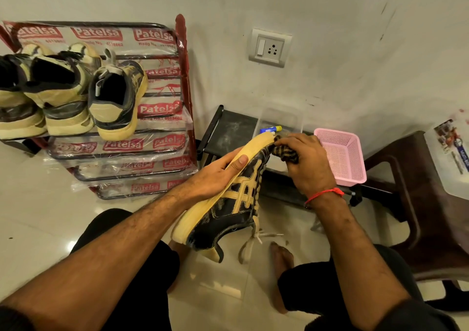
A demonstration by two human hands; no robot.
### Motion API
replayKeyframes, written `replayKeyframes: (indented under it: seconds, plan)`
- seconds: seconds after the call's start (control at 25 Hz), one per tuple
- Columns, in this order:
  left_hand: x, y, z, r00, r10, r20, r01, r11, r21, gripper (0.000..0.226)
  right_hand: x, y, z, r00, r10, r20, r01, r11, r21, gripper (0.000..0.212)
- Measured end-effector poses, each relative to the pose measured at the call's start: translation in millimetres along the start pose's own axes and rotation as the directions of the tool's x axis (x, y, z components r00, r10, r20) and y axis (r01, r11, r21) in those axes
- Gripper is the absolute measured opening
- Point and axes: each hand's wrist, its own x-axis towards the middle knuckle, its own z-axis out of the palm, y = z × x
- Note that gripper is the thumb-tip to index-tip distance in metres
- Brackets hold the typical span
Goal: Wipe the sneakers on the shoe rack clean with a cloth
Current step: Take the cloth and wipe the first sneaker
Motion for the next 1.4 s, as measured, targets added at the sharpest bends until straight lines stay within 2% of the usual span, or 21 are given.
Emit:
replayKeyframes:
  seconds: [0.08, 0.2, 0.28, 0.36, 0.48, 0.6, 0.72, 0.8, 0.92, 1.0, 1.08, 1.24, 1.32, 1.4]
  plan:
    - [1.8, -3.1, -0.3, 0.999, 0.025, -0.04, -0.028, 0.997, -0.066, 0.057, -3.9, -4.4, -7.2, 0.997, 0.065, -0.03, -0.062, 0.993, 0.097, 0.046]
    - [9.7, -14.2, -3.8, 0.984, -0.129, -0.122, 0.069, 0.912, -0.404, 0.064, -8.1, -41.3, -15.8, 0.999, -0.013, -0.036, 0.024, 0.953, 0.301, 0.047]
    - [10.0, -19.7, -3.2, 0.962, -0.261, -0.078, 0.168, 0.793, -0.586, 0.075, -13.9, -72.2, -12.3, 0.988, -0.114, 0.101, 0.077, 0.947, 0.311, 0.05]
    - [9.5, -22.3, -2.0, 0.954, -0.297, -0.05, 0.19, 0.723, -0.665, 0.086, -22.4, -92.1, -0.4, 0.949, -0.169, 0.265, 0.12, 0.974, 0.191, 0.056]
    - [13.8, -21.2, -7.8, 0.92, -0.341, -0.193, 0.122, 0.717, -0.686, 0.083, -31.6, -96.7, 15.0, 0.917, -0.197, 0.347, 0.18, 0.98, 0.08, 0.053]
    - [18.0, -24.9, -19.1, 0.847, -0.42, -0.326, 0.046, 0.669, -0.742, 0.08, -29.9, -92.4, 12.3, 0.901, -0.178, 0.396, 0.131, 0.981, 0.144, 0.048]
    - [17.1, -30.8, -30.5, 0.803, -0.494, -0.334, 0.042, 0.606, -0.795, 0.077, -29.2, -88.0, 8.6, 0.906, -0.205, 0.371, 0.132, 0.968, 0.213, 0.041]
    - [14.9, -31.6, -28.4, 0.826, -0.47, -0.311, 0.066, 0.629, -0.775, 0.074, -29.1, -86.8, 10.8, 0.922, -0.204, 0.328, 0.136, 0.966, 0.219, 0.042]
    - [12.2, -20.1, -5.5, 0.904, -0.307, -0.297, 0.088, 0.814, -0.574, 0.08, -17.9, -76.4, 14.8, 0.963, -0.139, 0.229, 0.102, 0.98, 0.169, 0.043]
    - [16.8, -13.8, 3.5, 0.917, -0.241, -0.319, 0.054, 0.865, -0.5, 0.085, -13.4, -70.0, 13.7, 0.972, -0.095, 0.216, 0.067, 0.989, 0.133, 0.044]
    - [21.2, -14.7, -2.0, 0.896, -0.253, -0.366, 0.023, 0.848, -0.53, 0.087, -15.4, -70.9, 13.6, 0.952, -0.104, 0.289, 0.071, 0.99, 0.122, 0.043]
    - [22.5, -32.4, -21.6, 0.82, -0.341, -0.46, 0.002, 0.805, -0.593, 0.086, -24.3, -74.1, 6.2, 0.835, -0.202, 0.512, 0.119, 0.974, 0.192, 0.043]
    - [20.2, -34.3, -29.9, 0.798, -0.37, -0.476, -0.038, 0.757, -0.652, 0.085, -26.4, -73.6, 6.6, 0.837, -0.253, 0.485, 0.164, 0.962, 0.22, 0.042]
    - [17.4, -30.7, -27.7, 0.812, -0.332, -0.481, -0.053, 0.778, -0.626, 0.087, -23.9, -73.9, 13.2, 0.889, -0.257, 0.378, 0.181, 0.957, 0.224, 0.044]
